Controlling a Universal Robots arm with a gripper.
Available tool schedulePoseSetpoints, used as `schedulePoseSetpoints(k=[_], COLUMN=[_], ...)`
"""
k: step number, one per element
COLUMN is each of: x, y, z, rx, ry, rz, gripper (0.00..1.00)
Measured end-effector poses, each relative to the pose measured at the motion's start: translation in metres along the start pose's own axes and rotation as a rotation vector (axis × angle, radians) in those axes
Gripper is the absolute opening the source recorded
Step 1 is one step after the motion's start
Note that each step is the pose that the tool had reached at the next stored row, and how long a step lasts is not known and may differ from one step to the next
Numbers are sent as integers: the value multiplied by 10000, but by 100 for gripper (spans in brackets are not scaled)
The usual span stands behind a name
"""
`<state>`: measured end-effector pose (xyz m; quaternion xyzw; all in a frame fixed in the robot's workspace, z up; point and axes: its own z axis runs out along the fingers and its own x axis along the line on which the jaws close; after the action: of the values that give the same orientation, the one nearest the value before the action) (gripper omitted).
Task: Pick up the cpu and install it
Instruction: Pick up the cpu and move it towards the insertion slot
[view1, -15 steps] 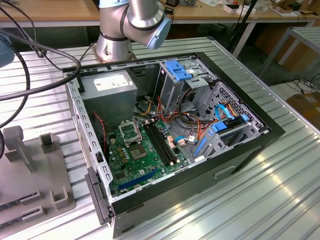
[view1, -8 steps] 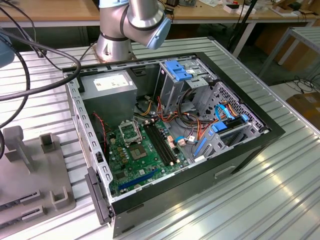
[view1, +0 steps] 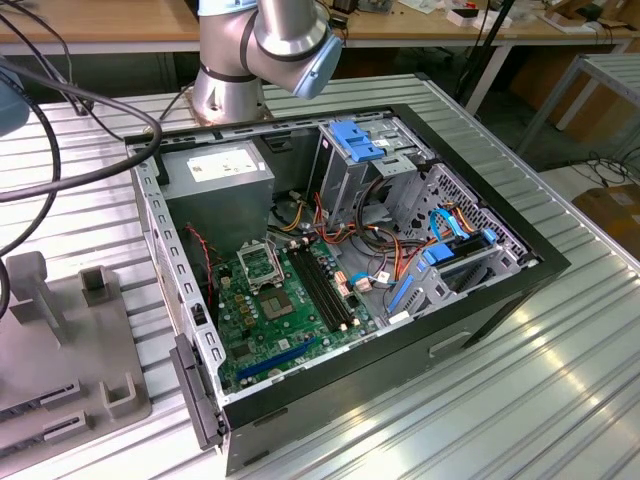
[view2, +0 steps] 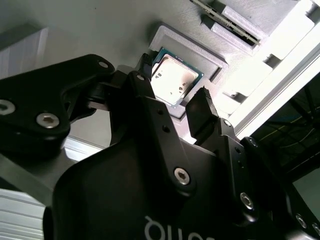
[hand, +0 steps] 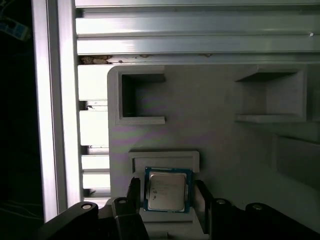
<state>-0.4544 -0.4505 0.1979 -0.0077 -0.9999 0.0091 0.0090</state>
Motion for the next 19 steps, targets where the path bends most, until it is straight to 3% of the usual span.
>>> schedulePoseSetpoints(k=[19], x=[3], y=[2], z=[53], rx=[-1], ry=[-1], rz=[-98], gripper=[55])
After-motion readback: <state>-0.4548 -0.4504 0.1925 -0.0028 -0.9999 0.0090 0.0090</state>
